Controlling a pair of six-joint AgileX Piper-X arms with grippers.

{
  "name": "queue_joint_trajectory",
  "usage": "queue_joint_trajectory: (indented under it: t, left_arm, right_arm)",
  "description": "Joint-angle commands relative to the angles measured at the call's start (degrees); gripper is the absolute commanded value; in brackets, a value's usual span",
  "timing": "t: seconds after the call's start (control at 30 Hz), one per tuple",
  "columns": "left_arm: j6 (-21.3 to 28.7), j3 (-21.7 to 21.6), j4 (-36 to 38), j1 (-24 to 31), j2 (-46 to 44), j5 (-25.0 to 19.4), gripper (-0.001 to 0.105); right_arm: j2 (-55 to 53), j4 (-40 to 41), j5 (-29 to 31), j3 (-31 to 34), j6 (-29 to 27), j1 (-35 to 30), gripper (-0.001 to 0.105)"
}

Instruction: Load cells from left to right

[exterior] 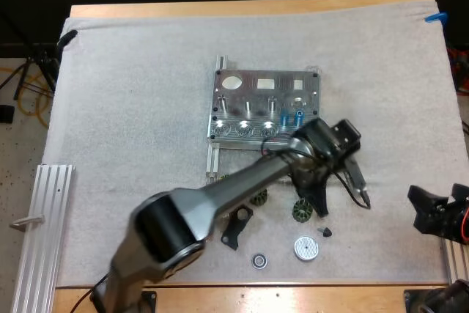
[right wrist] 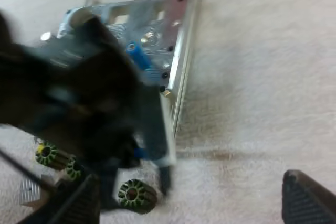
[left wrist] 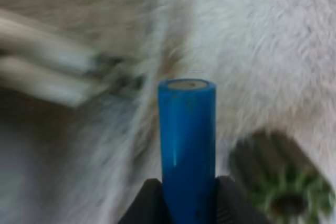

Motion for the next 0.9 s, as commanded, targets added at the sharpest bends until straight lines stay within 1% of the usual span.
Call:
queue_joint_trajectory:
  t: [0.0,0.07,0.17,0.27,0.33,0.4,0.5,0.53,0.57,0.6,0.67,0.87]
  left_arm:
    - [0.67,-0.53,1.21,1.51,-3.78,-0.86,0.000]
    - [1.13,-0.53,1.77,3.10,-6.68,-0.87,0.000]
    - [3.32,-0.53,3.85,5.63,-10.69,-0.40,0.000]
    - [4.49,0.66,4.87,7.59,-14.59,-0.40,0.000]
    - [5.38,1.86,5.11,8.40,-17.24,-0.40,0.000]
    - [6.11,4.59,5.14,8.91,-20.99,-0.40,0.000]
    - [6.70,7.97,4.99,8.91,-25.06,-0.40,0.000]
    - [6.96,10.81,4.65,8.91,-27.86,-0.40,0.000]
    - [7.38,12.71,4.21,8.91,-30.10,-0.40,0.000]
    - [7.39,13.65,4.06,8.91,-31.30,-0.40,0.000]
    - [7.86,16.96,3.46,8.91,-35.57,-0.40,0.000]
    - [10.40,24.46,2.51,8.91,-46.68,-0.40,0.000]
  right_arm:
    - [1.24,-0.11,0.79,-0.52,-0.49,-0.10,0.070]
    - [2.59,-0.39,0.81,-0.80,-0.49,-0.10,0.070]
    - [4.96,-1.01,-0.15,-1.66,-1.80,-0.10,0.070]
    - [7.49,-2.60,-1.11,-2.25,-2.60,-0.10,0.070]
    - [9.02,-3.79,-3.09,-2.23,-3.19,-0.10,0.070]
    - [11.33,-5.03,-5.47,-2.23,-3.31,-0.10,0.070]
    - [13.91,-7.23,-6.36,-2.23,-5.26,-0.10,0.070]
    - [15.25,-8.74,-6.36,-2.23,-5.90,-0.10,0.070]
    - [16.18,-10.02,-6.55,-2.23,-6.25,-0.10,0.070]
    - [16.48,-10.67,-6.90,-2.23,-6.38,-0.10,0.070]
    - [18.50,-12.54,-10.20,-2.23,-6.65,-0.10,0.070]
    - [23.81,-16.00,-19.16,-2.23,-8.35,-0.10,0.070]
